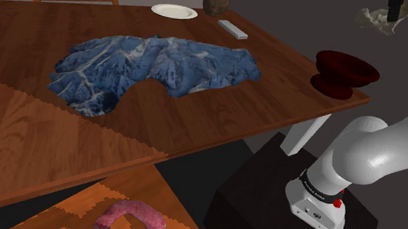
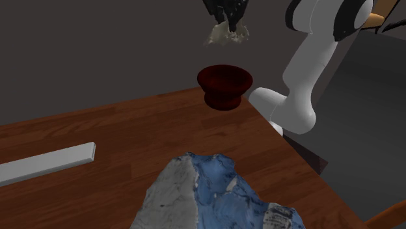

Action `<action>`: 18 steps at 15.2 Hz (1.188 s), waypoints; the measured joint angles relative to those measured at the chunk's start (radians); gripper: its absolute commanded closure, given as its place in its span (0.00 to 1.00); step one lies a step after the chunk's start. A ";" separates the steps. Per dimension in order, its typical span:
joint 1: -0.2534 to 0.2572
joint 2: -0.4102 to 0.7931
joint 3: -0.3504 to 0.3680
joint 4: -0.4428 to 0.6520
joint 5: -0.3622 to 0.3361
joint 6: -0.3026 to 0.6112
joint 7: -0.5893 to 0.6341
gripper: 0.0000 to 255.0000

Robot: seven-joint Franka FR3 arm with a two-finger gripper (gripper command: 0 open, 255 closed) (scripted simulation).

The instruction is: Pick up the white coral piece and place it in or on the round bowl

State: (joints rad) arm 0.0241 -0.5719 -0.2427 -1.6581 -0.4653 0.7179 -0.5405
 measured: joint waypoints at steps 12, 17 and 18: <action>-0.008 -0.121 -0.006 -0.257 0.027 0.127 0.077 1.00; -0.010 -0.159 -0.016 -0.358 0.032 0.190 0.104 1.00; -0.010 -0.164 -0.017 -0.368 0.032 0.195 0.106 1.00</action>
State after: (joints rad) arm 0.0138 -0.7356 -0.2593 -2.0259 -0.4334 0.9131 -0.4345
